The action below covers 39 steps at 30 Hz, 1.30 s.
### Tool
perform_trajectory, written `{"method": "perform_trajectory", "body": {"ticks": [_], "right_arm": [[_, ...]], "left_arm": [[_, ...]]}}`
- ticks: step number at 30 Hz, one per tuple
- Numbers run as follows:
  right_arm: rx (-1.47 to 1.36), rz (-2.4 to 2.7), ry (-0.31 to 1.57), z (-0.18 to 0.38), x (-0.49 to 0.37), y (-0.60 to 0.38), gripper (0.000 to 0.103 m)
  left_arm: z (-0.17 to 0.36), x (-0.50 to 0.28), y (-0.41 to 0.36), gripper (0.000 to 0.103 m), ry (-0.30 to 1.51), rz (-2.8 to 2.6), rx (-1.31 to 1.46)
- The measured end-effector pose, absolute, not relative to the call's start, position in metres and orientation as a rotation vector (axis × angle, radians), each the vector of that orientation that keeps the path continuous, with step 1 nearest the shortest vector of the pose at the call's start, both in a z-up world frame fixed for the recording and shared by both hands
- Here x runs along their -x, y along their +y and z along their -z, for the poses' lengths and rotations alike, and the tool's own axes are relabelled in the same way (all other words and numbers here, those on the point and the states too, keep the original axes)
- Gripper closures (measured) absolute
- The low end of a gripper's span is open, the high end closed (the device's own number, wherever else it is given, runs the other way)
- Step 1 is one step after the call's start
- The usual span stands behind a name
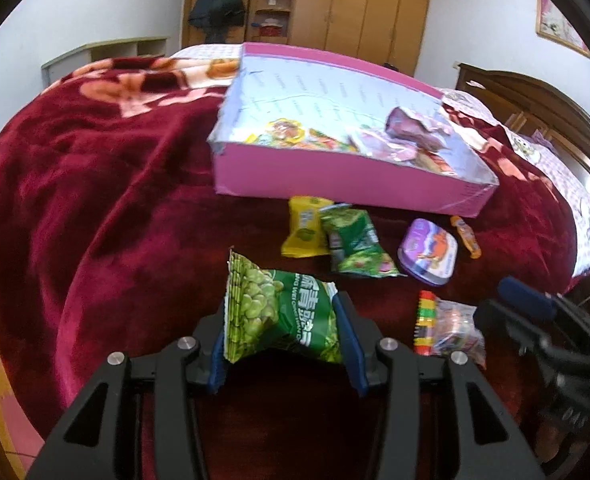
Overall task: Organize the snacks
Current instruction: 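Grasp the green pea snack bag with the left gripper while the right grasps the rainbow candy packet, then lift both held snacks and carry them over the pink box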
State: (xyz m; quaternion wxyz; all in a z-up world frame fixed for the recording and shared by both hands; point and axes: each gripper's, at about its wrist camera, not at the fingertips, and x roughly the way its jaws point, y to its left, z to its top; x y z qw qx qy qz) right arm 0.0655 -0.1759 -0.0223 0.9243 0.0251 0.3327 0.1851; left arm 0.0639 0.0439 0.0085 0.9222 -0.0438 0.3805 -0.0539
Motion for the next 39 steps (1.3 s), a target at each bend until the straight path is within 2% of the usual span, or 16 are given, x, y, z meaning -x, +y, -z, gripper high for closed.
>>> {"method": "perform_trajectory", "body": {"ticks": [16, 23, 39], "right_arm": [[0.0, -0.389, 0.713, 0.045, -0.067, -0.154, 0.039], [0.012, -0.38, 0.703, 0.046, -0.064, -0.154, 0.057], [-0.048, -0.409, 0.679, 0.038, -0.058, -0.159, 0.06]], "left_arm": [[0.002, -0.066, 0.042, 0.054, 0.78, 0.119, 0.076], [0.003, -0.066, 0.042, 0.055, 0.779, 0.121, 0.083], [-0.01, -0.061, 0.046, 0.056, 0.75, 0.109, 0.088]]}}
